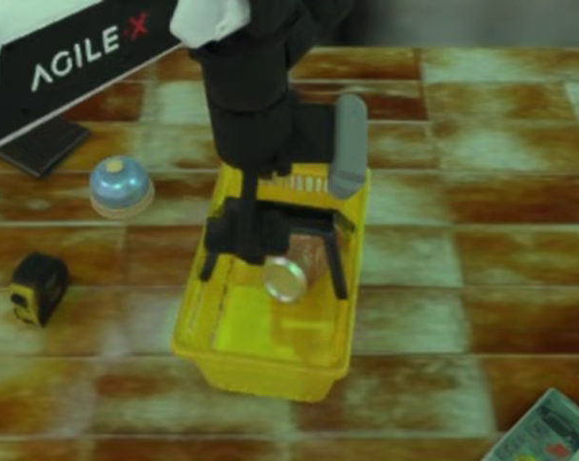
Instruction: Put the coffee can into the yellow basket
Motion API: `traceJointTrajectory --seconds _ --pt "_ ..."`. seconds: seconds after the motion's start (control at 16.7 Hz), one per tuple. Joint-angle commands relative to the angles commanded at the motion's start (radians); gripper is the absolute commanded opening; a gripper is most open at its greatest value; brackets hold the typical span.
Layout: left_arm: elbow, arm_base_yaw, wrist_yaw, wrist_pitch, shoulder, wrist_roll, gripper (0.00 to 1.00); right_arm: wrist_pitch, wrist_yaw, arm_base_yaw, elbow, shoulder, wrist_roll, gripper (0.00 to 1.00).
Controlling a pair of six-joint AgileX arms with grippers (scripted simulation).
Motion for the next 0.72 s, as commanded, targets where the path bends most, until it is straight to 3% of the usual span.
traceJointTrajectory --seconds 0.18,0.72 --pt "0.068 -0.019 -0.01 -0.039 0.072 0.029 1.0 -0.034 0.036 -0.011 -0.032 -0.079 0.0 1.0" --pt "0.021 -0.02 -0.011 0.009 0.077 0.032 1.0 -0.037 0.039 -0.012 -0.034 -0.085 0.0 1.0"
